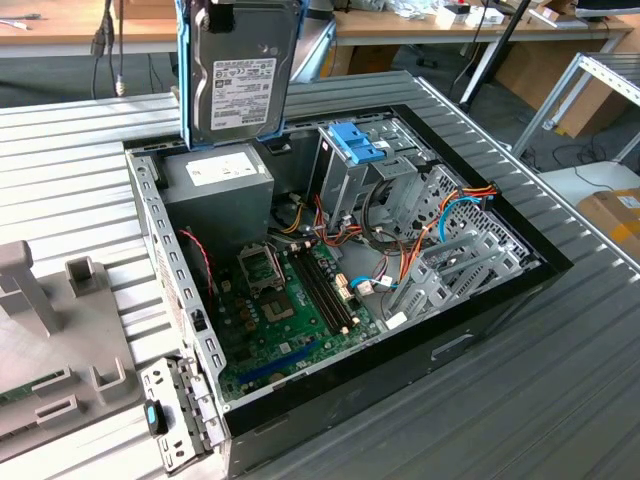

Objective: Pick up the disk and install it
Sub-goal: 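Pick up the disk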

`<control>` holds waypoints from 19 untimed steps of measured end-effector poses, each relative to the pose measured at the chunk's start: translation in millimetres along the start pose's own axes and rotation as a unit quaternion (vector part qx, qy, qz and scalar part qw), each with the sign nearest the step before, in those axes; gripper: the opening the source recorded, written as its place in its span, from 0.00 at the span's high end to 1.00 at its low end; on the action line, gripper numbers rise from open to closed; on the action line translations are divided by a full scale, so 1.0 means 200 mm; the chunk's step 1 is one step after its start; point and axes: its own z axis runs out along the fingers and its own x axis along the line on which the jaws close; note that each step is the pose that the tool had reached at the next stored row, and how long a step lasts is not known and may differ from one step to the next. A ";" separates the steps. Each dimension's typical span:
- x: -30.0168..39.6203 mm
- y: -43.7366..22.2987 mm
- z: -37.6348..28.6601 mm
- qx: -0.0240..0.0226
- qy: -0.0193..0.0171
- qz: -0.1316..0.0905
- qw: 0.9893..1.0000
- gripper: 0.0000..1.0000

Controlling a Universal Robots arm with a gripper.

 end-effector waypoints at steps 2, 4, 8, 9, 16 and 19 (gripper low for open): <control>0.001 -0.020 0.000 0.000 0.000 0.000 1.000 0.63; 0.002 -0.056 0.000 0.000 0.000 0.000 1.000 0.63; 0.002 -0.087 0.000 0.000 0.000 0.000 1.000 0.63; 0.002 -0.093 0.000 0.000 0.000 0.000 1.000 0.63; 0.003 -0.119 0.000 0.000 0.000 0.000 1.000 0.63; 0.004 -0.155 0.000 0.000 0.000 0.000 1.000 0.63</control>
